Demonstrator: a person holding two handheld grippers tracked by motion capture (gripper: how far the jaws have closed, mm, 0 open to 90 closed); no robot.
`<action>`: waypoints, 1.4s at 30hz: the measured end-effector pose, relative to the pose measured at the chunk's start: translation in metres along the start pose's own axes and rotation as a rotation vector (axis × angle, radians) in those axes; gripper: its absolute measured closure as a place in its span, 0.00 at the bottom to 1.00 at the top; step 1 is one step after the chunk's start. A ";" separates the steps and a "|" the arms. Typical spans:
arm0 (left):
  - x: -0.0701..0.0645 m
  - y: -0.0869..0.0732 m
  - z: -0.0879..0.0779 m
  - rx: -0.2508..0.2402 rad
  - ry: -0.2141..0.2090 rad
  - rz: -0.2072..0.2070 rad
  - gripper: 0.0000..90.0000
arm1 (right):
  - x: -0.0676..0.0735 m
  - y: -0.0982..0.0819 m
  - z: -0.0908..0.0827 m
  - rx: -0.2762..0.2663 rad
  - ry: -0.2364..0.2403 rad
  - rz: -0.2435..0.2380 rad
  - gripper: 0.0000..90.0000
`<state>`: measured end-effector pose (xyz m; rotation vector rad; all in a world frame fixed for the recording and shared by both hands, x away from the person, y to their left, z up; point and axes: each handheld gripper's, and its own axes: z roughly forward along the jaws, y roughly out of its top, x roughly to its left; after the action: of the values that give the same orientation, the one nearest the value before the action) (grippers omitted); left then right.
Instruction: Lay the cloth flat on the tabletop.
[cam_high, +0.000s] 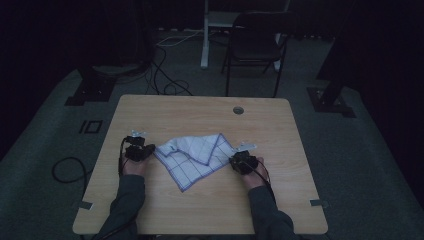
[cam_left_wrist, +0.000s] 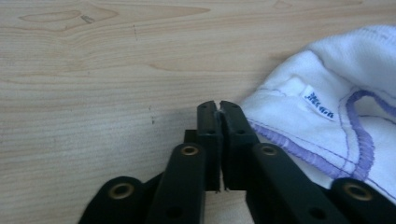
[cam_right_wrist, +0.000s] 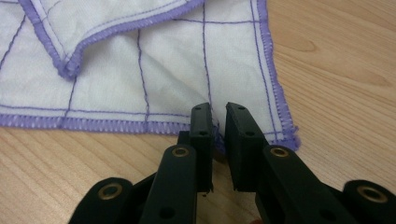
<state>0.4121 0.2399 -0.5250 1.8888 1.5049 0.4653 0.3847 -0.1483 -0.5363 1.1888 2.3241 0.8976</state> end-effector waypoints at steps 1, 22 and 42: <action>-0.001 0.000 -0.002 -0.009 -0.005 0.009 0.93 | 0.000 0.000 0.000 -0.001 0.003 0.002 0.91; -0.072 -0.005 0.011 -0.004 0.009 0.330 0.68 | 0.001 0.014 0.006 -0.065 0.021 -0.011 0.68; -0.008 0.003 -0.031 -0.073 0.021 0.123 0.99 | -0.012 -0.001 0.000 -0.006 0.061 -0.033 0.76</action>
<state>0.3920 0.2405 -0.4995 1.9312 1.3715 0.5906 0.3908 -0.1587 -0.5365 1.1324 2.3803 0.9412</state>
